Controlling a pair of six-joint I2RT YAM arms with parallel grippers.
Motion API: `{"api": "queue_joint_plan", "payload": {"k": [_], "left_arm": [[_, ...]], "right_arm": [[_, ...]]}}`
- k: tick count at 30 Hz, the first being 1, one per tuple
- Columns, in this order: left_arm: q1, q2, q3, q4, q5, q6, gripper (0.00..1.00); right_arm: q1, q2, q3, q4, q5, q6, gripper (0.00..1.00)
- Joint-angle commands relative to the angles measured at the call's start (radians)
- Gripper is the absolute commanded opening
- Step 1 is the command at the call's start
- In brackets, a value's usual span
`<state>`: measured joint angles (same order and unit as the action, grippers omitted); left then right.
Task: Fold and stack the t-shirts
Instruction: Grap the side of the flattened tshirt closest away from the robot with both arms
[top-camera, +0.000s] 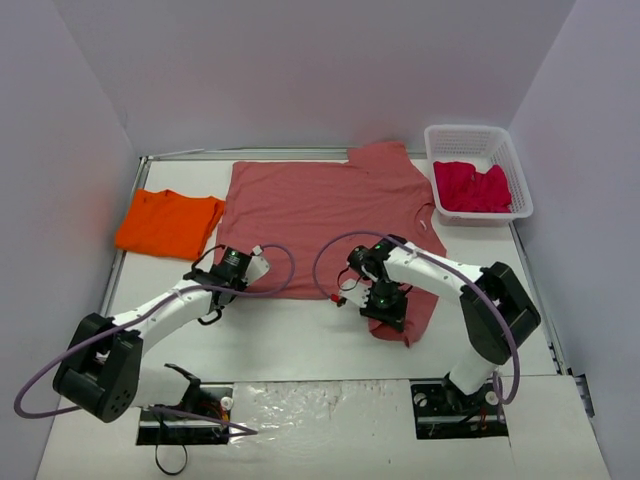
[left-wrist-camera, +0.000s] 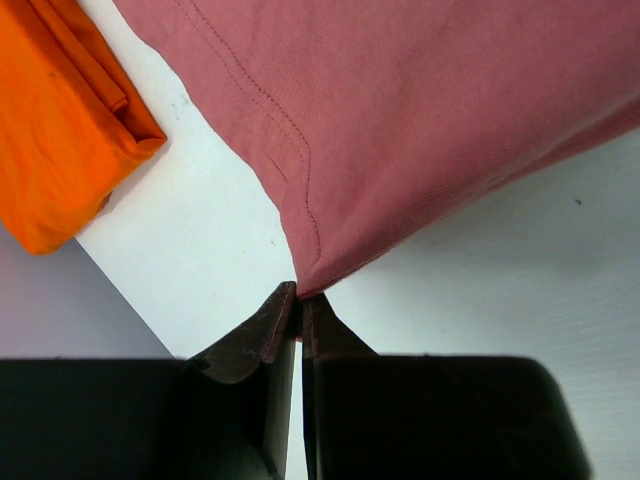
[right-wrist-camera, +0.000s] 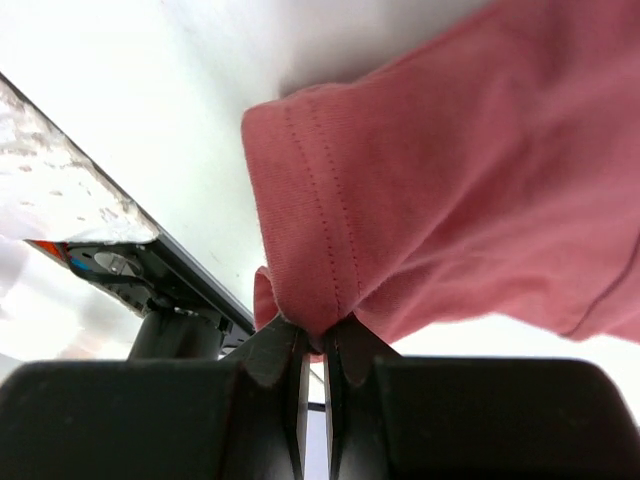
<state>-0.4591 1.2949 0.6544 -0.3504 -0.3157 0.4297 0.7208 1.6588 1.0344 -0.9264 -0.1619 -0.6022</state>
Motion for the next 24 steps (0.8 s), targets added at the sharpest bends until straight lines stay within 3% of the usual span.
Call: {"api": "queue_joint_plan", "payload": {"k": [1, 11, 24], "left_arm": [[-0.003, -0.048, 0.04, -0.033, -0.029, 0.003, 0.02], [0.0, -0.068, 0.059, -0.056, -0.062, 0.026, 0.02], [0.007, -0.068, 0.103, -0.075, -0.06, 0.029, 0.02]], "right_arm": [[-0.043, -0.082, -0.007, -0.123, 0.005, 0.002, 0.0], [-0.156, -0.2, 0.015, -0.224, 0.073, -0.028, 0.0], [-0.264, -0.165, 0.13, -0.244, 0.136, -0.068, 0.0]]}}
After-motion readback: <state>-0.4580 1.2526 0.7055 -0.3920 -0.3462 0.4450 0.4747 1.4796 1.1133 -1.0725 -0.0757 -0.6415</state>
